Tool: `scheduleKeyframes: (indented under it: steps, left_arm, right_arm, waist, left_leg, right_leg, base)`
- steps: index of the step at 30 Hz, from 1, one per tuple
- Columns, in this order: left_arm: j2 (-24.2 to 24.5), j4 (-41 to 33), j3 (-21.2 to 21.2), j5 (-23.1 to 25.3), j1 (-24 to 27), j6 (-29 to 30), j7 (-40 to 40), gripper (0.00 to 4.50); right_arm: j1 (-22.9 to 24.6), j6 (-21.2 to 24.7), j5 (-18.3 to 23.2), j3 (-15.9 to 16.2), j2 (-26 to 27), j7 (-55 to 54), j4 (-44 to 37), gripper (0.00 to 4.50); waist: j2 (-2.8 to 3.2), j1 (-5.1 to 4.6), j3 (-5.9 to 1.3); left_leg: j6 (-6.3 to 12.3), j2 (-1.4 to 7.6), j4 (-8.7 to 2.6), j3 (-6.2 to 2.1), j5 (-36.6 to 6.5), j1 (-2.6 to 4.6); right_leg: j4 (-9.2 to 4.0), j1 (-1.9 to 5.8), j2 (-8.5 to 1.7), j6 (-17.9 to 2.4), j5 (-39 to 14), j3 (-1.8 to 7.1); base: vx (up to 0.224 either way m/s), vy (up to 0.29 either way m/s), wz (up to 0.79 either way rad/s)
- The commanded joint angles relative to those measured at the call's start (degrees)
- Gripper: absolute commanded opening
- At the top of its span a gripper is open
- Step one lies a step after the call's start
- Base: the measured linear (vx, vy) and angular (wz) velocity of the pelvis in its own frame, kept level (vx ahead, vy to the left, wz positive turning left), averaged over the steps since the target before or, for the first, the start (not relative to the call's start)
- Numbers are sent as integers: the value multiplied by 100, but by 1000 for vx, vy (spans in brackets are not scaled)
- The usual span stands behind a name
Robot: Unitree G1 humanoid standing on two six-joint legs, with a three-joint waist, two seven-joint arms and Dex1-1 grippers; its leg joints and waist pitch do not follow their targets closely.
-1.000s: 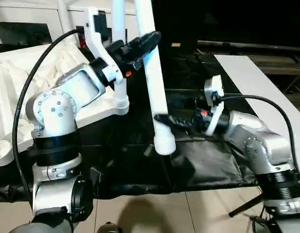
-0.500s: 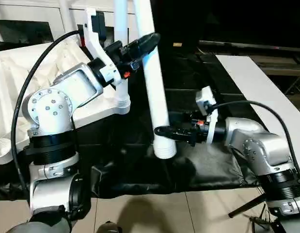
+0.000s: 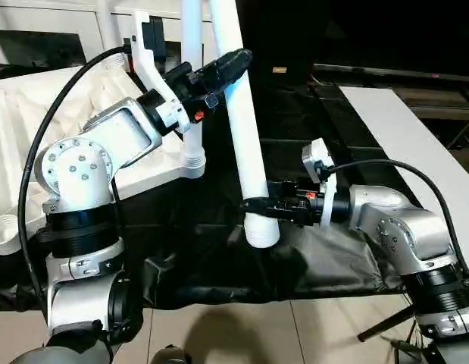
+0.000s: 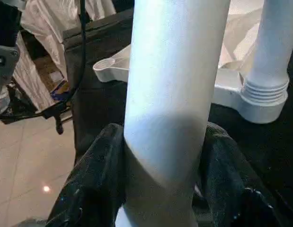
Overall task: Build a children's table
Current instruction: Move to table
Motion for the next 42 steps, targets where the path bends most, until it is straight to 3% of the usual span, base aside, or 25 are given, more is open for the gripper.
scheduleKeyframes:
  steps: [1,3,6,17,19,24,27,29,33,37,42]
  left_arm:
    - [35,-102,-91,-13,-72,-3,43,163]
    - [28,-101,-82,3,-64,-2,97,163]
    - [-14,-8,-16,23,-76,-9,275,236]
    - [-48,166,37,193,-129,-100,658,307]
    - [-87,188,59,137,-120,-123,653,347]
    - [-138,185,110,23,-109,-118,694,382]
    - [-96,152,122,-56,-104,-55,644,395]
    - [26,27,89,-266,-40,103,358,414]
    - [44,-81,86,-573,78,349,113,437]
    - [127,-382,-127,-873,265,642,-249,437]
    - [464,-971,-830,-882,600,777,-885,437]
  right_arm:
    - [-50,-258,-178,-180,74,-271,106,191]
    - [-52,-302,-179,-223,128,-357,113,190]
    - [-33,-352,-196,-236,196,-455,91,188]
    - [27,-411,-216,-243,252,-470,91,186]
    - [18,-419,-215,-247,256,-469,107,186]
    - [19,-410,-181,-245,244,-438,109,186]
    - [21,-281,-20,-290,204,-282,72,186]
    - [46,190,504,-406,12,289,-73,186]
    - [110,438,695,-351,-223,711,-163,186]
    - [182,515,694,-215,-373,930,-249,186]
    - [214,542,620,-54,-417,968,-280,186]
  waist:
    - [14,-2,-390]
    - [19,-4,-390]
    - [26,-3,-387]
    - [35,30,-395]
    - [36,30,-399]
    - [29,32,-399]
    - [22,37,-399]
    - [19,44,-402]
    - [14,60,-389]
    - [9,70,-390]
    - [43,50,-382]
  left_leg:
    - [-183,326,-404,-126,-760,154]
    - [-195,322,-408,-124,-775,156]
    - [-224,324,-410,-123,-820,159]
    - [-254,320,-413,-128,-815,160]
    - [-249,319,-408,-127,-781,163]
    - [-243,318,-407,-127,-782,158]
    - [-213,316,-404,-126,-795,153]
    - [-130,311,-394,-125,-774,162]
    - [-129,319,-392,-120,-764,154]
    - [-169,323,-395,-119,-743,148]
    - [-236,326,-414,-124,-885,163]
  right_leg:
    - [-395,226,-434,-1150,-473,281]
    - [-393,227,-426,-1155,-464,278]
    - [-399,227,-428,-1140,-455,283]
    - [-388,238,-417,-1077,-313,282]
    - [-388,238,-421,-1082,-299,284]
    - [-387,244,-421,-1096,-305,281]
    - [-387,249,-424,-1110,-316,283]
    - [-383,259,-410,-1142,-270,281]
    - [-381,247,-421,-1174,-313,279]
    - [-387,249,-435,-1219,-390,275]
    - [-407,228,-418,-1149,-618,279]
  base:
    - [0,0,0]
    - [0,0,0]
    - [0,0,0]
    - [0,0,0]
    - [0,0,0]
    - [0,0,0]
    - [0,0,0]
    - [0,0,0]
    - [0,0,0]
    - [0,0,0]
    - [0,0,0]
